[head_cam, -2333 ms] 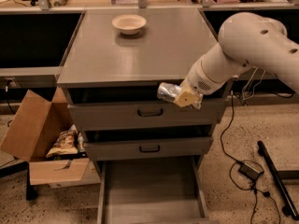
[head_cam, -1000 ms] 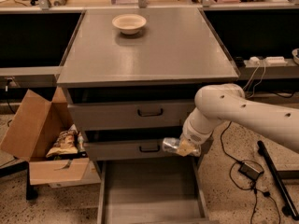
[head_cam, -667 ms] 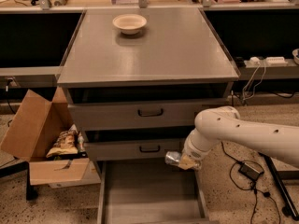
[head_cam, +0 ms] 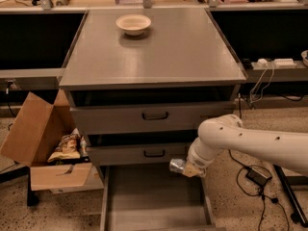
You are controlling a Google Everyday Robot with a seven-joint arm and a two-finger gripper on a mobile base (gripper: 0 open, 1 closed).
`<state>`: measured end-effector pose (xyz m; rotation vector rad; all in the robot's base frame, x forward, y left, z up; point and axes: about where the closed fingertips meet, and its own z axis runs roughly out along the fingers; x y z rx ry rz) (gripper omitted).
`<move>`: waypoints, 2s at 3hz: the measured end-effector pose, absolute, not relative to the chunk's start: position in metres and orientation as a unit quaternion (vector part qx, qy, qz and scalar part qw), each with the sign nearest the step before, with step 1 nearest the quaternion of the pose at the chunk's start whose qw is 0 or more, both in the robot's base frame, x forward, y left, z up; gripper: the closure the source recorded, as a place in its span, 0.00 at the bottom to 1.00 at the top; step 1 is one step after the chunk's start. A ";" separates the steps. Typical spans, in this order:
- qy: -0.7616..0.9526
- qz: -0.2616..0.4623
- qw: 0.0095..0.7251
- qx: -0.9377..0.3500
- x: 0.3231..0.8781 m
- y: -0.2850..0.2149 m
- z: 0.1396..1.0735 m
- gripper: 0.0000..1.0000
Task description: Place redbull can into bottom drawer
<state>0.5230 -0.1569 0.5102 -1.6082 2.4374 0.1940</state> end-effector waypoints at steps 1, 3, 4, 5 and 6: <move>0.833 0.089 0.106 -0.536 0.525 -0.163 0.464 1.00; 0.836 0.218 0.086 -0.496 0.503 -0.152 0.329 1.00; 0.828 0.290 0.077 -0.473 0.487 -0.135 0.263 1.00; 0.826 0.313 0.064 -0.464 0.479 -0.129 0.227 1.00; 0.839 0.317 0.050 -0.440 0.480 -0.134 0.188 0.74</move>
Offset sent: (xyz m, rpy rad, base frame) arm -0.0250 -0.0012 -0.2279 0.2410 0.2659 -0.0680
